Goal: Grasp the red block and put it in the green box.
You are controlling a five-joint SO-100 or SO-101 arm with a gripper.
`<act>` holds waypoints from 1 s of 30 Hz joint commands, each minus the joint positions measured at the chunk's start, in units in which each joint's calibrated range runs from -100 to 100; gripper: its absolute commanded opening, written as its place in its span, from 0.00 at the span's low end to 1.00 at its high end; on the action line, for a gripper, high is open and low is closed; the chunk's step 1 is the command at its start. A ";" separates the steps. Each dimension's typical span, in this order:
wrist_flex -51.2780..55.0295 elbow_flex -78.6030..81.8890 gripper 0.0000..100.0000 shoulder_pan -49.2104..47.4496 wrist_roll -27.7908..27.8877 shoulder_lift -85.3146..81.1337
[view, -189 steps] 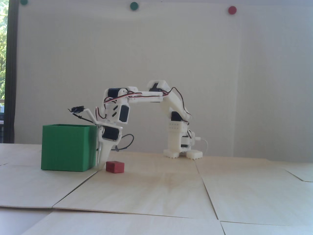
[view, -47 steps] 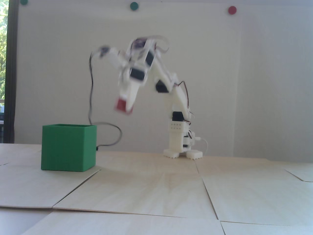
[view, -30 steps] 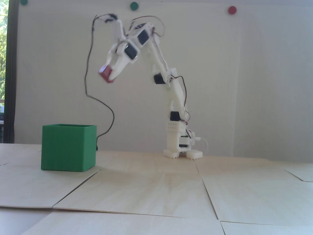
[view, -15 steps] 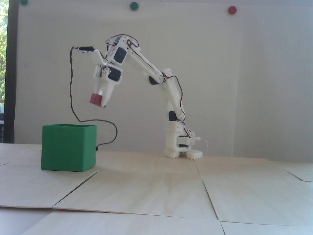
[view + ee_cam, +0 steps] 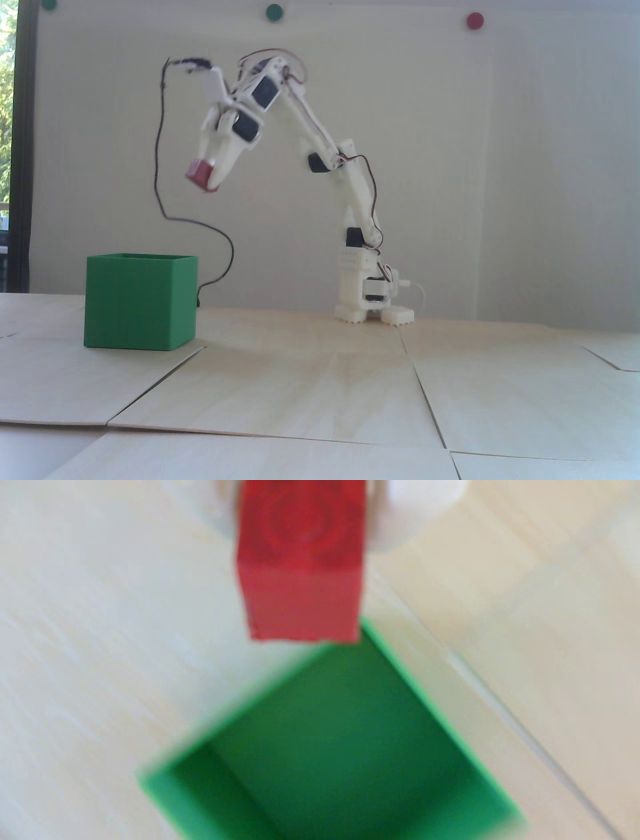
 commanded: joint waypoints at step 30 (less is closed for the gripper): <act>3.36 -20.60 0.03 -2.35 -11.43 -4.62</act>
